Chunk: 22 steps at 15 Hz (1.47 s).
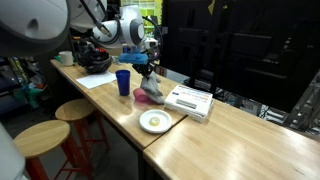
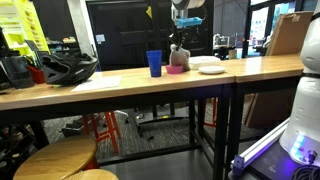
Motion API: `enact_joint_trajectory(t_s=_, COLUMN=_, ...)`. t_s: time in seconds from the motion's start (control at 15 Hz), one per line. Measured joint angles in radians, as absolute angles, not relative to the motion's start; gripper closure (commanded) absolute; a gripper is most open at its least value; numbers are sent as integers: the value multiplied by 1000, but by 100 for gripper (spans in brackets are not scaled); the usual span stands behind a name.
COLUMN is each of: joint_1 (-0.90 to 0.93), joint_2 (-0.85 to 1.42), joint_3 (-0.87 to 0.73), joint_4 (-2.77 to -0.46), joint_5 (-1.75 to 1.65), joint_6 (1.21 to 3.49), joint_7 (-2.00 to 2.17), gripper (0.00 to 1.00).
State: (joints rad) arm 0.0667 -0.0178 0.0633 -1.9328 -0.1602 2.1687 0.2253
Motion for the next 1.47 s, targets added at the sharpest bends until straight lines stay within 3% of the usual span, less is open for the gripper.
enact_joint_trajectory(t_s=1.47, joint_1=-90, joint_2=-203, joint_3=-103, joint_4=-1937, joint_5=-95, joint_6=2096, joint_7=123, gripper=98)
